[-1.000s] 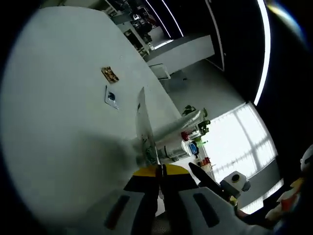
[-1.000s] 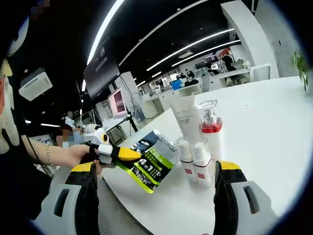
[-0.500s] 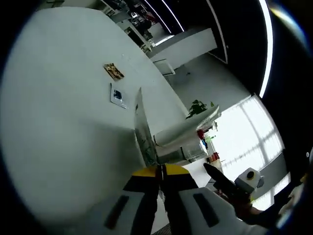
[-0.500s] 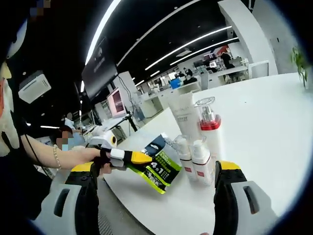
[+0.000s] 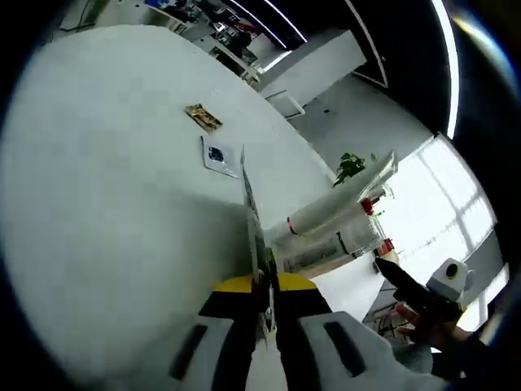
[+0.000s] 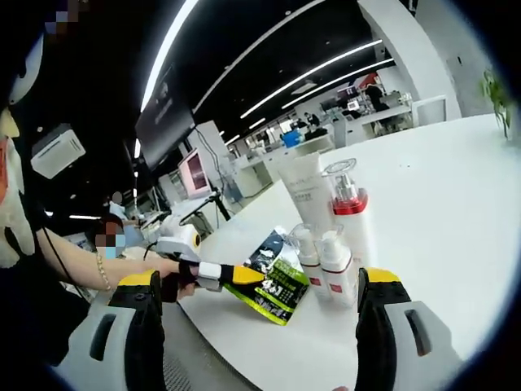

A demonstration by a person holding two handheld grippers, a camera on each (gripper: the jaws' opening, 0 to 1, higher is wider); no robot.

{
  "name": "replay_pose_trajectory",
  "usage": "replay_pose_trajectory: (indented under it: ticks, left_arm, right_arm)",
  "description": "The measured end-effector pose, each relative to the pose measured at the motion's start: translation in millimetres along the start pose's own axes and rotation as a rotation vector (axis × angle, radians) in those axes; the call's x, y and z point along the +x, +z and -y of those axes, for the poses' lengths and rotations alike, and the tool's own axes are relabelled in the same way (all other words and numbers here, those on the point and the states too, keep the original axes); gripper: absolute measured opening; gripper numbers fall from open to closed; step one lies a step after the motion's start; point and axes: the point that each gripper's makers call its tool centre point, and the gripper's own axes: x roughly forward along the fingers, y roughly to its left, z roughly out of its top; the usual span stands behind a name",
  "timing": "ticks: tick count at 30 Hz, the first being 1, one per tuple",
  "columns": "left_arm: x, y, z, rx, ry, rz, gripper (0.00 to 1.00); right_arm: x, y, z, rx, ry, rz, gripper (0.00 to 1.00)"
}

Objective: Arrange the skincare products in the storage area until every visible bottle or jar stands upright without overlapping.

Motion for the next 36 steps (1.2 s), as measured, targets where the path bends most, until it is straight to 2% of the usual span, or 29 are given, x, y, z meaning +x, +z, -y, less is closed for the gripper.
replay_pose_trajectory:
  ticks: [3, 7, 9, 10, 11, 15, 18, 26, 36]
  left_arm:
    - [1, -5.8, -8.2, 0.116, 0.059, -0.035, 0.1]
    - [3, -10.3, -20.2, 0.227, 0.11, -0.089, 0.18]
    - [4, -12.2, -21.2, 0.268, 0.128, -0.106, 0.18]
    - [5, -9.2, -19.2, 0.29, 0.124, -0.091, 0.18]
    - [6, -9.5, -19.4, 0.301, 0.128, -0.099, 0.19]
    - [5, -6.6, -23.3, 0.456, 0.18, -0.137, 0.25]
    - [4, -5.5, -28.4, 0.542, 0.215, -0.166, 0.29]
    - [4, -10.6, -31.3, 0.623, 0.249, -0.197, 0.32]
    - [3, -11.8, -31.6, 0.647, 0.25, -0.205, 0.35]
  right_arm:
    - [0, -0.3, 1, 0.003, -0.001, 0.0, 1.0]
    - [0, -0.4, 1, 0.005, -0.002, -0.001, 1.0]
    - [0, -0.4, 0, 0.008, -0.001, -0.001, 1.0]
    - [0, -0.2, 0, 0.007, -0.002, -0.001, 1.0]
    - [0, -0.3, 0, 0.006, -0.002, -0.001, 1.0]
    - [0, -0.5, 0, 0.008, -0.001, -0.002, 1.0]
    - [0, -0.9, 1, 0.01, -0.003, -0.004, 1.0]
    - [0, -0.5, 0, 0.012, -0.006, -0.005, 1.0]
    - [0, -1.3, -1, 0.013, -0.004, -0.01, 1.0]
